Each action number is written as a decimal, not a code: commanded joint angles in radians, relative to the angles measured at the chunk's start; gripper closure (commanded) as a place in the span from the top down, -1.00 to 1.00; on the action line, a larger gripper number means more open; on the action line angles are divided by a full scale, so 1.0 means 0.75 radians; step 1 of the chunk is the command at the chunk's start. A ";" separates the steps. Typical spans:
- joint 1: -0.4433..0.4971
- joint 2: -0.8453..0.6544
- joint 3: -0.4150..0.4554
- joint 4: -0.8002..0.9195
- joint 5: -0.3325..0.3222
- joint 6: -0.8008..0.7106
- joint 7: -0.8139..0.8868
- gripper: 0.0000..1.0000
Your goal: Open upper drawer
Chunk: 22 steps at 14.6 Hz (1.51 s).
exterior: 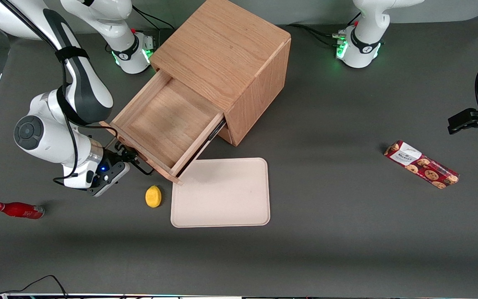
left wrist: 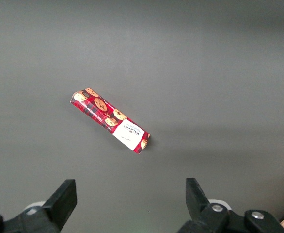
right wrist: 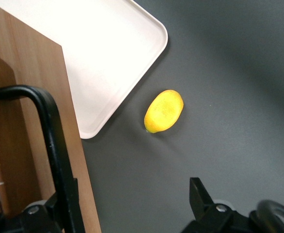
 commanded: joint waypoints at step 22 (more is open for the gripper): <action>0.005 -0.260 -0.098 0.229 -0.064 -0.434 0.295 1.00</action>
